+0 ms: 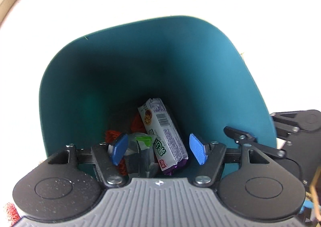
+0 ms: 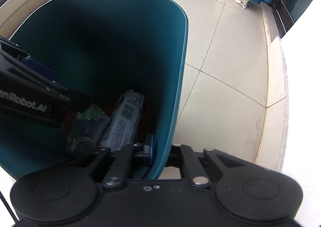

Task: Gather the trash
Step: 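Carry the clear bag over the wastebasket with the left gripper and release it, then lower the left gripper to the pile and grasp the red snack packet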

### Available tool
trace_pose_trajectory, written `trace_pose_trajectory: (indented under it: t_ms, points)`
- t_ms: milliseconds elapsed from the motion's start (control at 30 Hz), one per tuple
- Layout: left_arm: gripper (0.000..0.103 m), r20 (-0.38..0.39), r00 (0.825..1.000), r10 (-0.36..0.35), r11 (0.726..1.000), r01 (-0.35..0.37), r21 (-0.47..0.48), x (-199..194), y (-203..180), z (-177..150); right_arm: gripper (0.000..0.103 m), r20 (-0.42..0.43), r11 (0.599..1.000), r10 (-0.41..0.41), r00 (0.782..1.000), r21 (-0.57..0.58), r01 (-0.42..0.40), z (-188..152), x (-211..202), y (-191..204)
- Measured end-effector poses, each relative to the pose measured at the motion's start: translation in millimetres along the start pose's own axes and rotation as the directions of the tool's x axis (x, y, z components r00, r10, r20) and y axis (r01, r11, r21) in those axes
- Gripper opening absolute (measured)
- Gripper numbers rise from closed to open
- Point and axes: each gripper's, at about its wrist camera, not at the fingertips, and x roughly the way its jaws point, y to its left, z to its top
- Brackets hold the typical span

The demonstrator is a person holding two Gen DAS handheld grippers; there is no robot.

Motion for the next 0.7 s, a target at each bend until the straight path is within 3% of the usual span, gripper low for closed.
trace_pose_trajectory:
  t_ms: [500,700]
  points:
    - [0.067,0.148,0.987,0.065,0.998,-0.068,0.017,-88.6,32.6,-21.4,0.008,-0.028,1.000,0.004,1.000,-0.002,-0.004,5.5,1.0,-0.8]
    - [0.067,0.188,0.978,0.096,0.995,-0.098,0.003,-130.1,59.4,-40.3,0.014,-0.049,1.000,0.004,0.999,0.002,-0.004,12.5,4.0,-0.9]
